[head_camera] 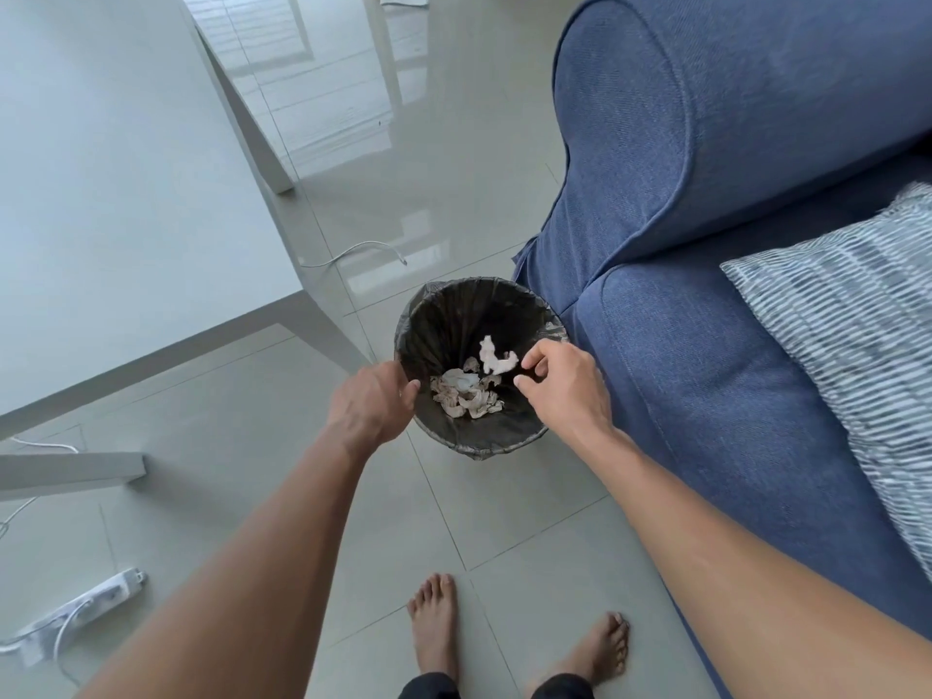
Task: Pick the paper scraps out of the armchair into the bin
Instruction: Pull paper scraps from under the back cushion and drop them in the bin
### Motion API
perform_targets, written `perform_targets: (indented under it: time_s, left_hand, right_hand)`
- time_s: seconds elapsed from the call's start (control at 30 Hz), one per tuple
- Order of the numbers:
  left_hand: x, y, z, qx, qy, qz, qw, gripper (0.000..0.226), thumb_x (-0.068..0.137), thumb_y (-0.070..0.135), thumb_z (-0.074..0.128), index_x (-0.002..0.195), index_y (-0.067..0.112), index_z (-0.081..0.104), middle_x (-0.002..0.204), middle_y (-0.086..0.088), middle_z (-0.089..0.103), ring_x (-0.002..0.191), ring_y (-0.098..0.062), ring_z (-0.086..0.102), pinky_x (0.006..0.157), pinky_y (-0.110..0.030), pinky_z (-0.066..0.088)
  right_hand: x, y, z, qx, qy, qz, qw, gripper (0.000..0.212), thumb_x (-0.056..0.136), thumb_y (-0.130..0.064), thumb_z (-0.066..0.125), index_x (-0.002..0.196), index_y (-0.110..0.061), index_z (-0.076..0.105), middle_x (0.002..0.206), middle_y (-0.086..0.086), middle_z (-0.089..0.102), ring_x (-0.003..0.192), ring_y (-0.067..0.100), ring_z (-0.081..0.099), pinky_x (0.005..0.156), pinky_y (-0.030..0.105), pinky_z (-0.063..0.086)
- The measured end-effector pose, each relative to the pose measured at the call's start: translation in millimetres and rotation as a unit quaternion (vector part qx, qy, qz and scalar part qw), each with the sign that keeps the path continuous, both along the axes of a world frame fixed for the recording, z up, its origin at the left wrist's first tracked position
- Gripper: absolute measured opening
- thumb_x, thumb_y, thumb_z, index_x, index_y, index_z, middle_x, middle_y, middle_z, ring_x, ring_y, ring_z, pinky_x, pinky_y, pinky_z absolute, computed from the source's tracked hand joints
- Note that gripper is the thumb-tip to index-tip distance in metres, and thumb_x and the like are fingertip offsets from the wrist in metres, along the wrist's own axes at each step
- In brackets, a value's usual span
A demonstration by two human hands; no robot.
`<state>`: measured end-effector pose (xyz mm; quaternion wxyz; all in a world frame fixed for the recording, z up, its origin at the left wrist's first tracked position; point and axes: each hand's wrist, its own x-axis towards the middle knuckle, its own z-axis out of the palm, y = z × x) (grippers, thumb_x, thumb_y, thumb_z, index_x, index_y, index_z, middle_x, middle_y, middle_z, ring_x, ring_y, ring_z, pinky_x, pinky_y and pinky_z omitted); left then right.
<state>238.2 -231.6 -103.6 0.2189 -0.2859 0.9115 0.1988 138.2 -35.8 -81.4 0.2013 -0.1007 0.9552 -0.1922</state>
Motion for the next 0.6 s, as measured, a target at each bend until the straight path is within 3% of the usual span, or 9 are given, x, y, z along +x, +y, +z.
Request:
perform_targets:
  time_s: [0.23, 0.47, 0.6]
  left_hand:
    - [-4.1, 8.5, 9.1, -0.006, 0.012, -0.003, 1.000, 0.030, 0.101, 0.040, 0.048, 0.104, 0.016, 0.066, 0.104, -0.013, 0.073, 0.096, -0.038, 0.067, 0.074, -0.038, 0.050]
    - [-33.9, 33.4, 41.6, -0.005, 0.143, -0.044, 0.989, 0.029, 0.100, 0.048, 0.046, 0.092, 0.025, 0.062, 0.087, 0.003, 0.069, 0.078, -0.024, 0.067, 0.060, -0.032, 0.046]
    - [-73.7, 74.5, 69.2, -0.014, 0.205, -0.079, 0.976, 0.033, 0.099, 0.053, 0.042, 0.096, 0.026, 0.062, 0.087, 0.006, 0.069, 0.077, -0.020, 0.067, 0.064, -0.035, 0.054]
  right_hand:
    - [-7.1, 16.9, 12.1, -0.018, 0.011, -0.002, 1.000, 0.014, 0.091, -0.027, 0.067, 0.105, -0.023, 0.066, 0.104, -0.001, 0.063, 0.094, 0.020, 0.061, 0.072, 0.031, 0.047]
    - [-44.1, 68.3, 48.5, -0.053, 0.115, -0.022, 0.992, 0.018, 0.097, -0.026, 0.058, 0.112, -0.017, 0.062, 0.108, 0.004, 0.059, 0.103, 0.024, 0.055, 0.077, 0.043, 0.052]
    - [-72.1, 125.4, 70.5, -0.070, 0.181, -0.055, 0.979, 0.021, 0.096, -0.023, 0.058, 0.115, -0.013, 0.062, 0.106, 0.005, 0.059, 0.101, 0.025, 0.055, 0.082, 0.041, 0.050]
